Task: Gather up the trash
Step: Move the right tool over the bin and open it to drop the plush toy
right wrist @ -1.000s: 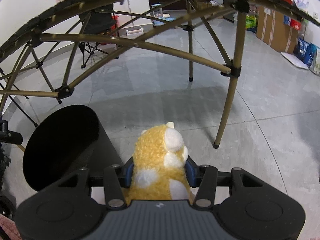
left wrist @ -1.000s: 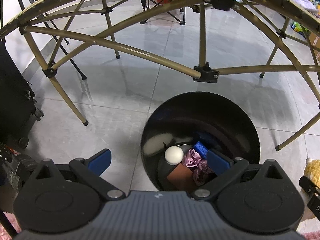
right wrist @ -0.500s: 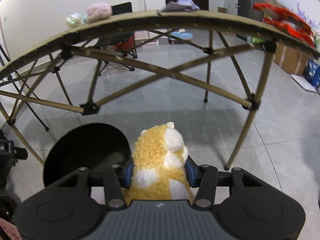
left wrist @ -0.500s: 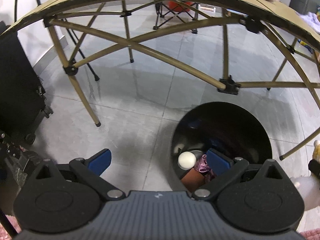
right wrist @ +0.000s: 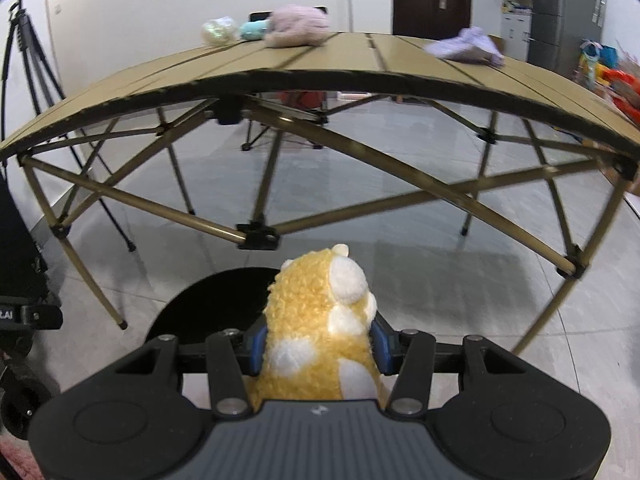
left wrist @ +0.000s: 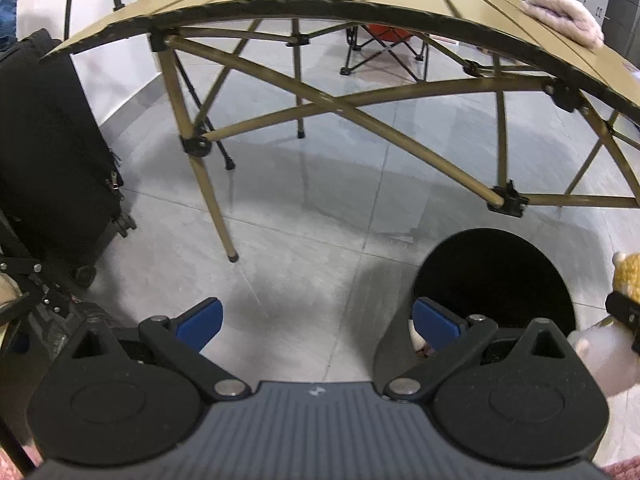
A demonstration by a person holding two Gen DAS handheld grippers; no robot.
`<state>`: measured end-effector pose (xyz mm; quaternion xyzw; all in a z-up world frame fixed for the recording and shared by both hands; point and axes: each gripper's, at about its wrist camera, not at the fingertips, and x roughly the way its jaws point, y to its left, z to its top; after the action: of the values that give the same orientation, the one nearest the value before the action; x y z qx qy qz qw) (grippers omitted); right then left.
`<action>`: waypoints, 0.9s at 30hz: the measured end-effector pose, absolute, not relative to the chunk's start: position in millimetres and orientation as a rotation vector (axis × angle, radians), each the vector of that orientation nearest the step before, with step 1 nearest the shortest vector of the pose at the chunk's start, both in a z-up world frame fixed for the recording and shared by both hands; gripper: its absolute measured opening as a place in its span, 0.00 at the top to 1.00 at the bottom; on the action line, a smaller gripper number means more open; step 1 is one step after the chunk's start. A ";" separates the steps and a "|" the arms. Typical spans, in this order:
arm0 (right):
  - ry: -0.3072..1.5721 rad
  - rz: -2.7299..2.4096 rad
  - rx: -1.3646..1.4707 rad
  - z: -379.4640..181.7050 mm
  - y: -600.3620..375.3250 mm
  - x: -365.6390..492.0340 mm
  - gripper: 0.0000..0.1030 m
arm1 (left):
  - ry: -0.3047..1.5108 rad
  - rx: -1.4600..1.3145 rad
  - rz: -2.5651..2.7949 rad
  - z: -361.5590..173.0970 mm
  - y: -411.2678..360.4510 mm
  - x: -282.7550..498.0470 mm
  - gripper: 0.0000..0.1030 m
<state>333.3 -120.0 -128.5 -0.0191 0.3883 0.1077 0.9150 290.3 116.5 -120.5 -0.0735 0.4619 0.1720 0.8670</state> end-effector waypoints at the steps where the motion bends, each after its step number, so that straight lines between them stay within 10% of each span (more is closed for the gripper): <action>1: 0.800 0.231 -0.045 -128.2 -115.3 336.0 0.53 | 0.970 -0.154 0.367 -121.0 120.5 289.8 0.00; 27: 0.981 0.342 -0.233 -181.2 -34.7 398.1 0.53 | 1.013 -0.104 0.357 -129.5 156.8 329.5 0.00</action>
<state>398.1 -34.7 -181.2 -0.1111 0.4677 0.1633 0.8616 329.5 156.8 -129.5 -0.0493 0.4825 0.1698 0.8579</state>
